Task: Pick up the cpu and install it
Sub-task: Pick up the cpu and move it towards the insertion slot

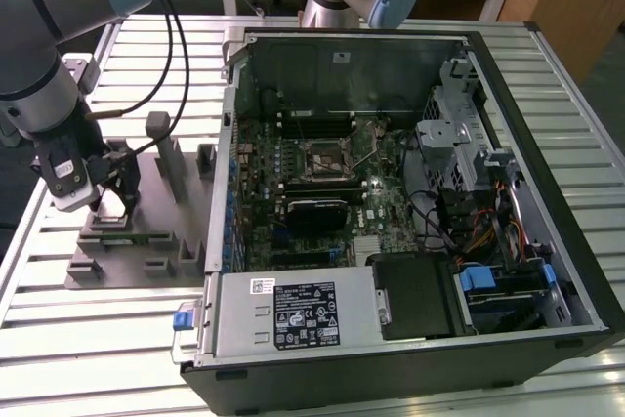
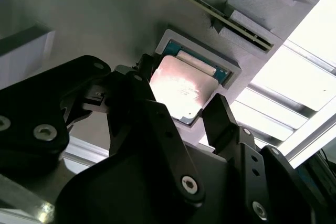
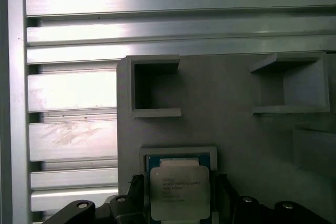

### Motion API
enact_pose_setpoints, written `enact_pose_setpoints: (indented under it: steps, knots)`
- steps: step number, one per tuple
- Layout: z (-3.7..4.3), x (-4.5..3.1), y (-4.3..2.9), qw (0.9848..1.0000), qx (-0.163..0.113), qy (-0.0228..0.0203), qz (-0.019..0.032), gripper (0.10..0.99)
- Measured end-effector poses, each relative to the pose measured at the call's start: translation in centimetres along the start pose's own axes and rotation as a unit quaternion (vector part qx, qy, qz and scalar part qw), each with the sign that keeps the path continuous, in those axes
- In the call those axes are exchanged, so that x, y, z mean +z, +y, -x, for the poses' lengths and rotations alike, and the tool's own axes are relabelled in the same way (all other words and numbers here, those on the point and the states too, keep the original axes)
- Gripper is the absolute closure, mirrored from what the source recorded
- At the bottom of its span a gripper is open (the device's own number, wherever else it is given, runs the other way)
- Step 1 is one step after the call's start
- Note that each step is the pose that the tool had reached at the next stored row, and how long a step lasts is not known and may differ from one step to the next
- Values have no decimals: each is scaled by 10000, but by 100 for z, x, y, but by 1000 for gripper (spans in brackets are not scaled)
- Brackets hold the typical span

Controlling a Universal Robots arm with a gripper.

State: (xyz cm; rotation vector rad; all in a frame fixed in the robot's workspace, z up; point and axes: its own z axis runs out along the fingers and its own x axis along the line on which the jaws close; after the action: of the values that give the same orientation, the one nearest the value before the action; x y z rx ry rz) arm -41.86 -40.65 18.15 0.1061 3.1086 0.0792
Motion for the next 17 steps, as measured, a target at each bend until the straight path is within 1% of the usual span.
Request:
enact_pose_setpoints:
  steps: [7,9,10,11,17]
  knots:
    - [0,5,3,10000,0,-1,1,439]
    - [0,6,3,10000,1,-1,1,451]
    - [-1,6,4,10000,1,0,0,514]
    - [-1,7,4,10000,1,0,0,541]
    - [-1,10,6,10000,0,-1,1,541]
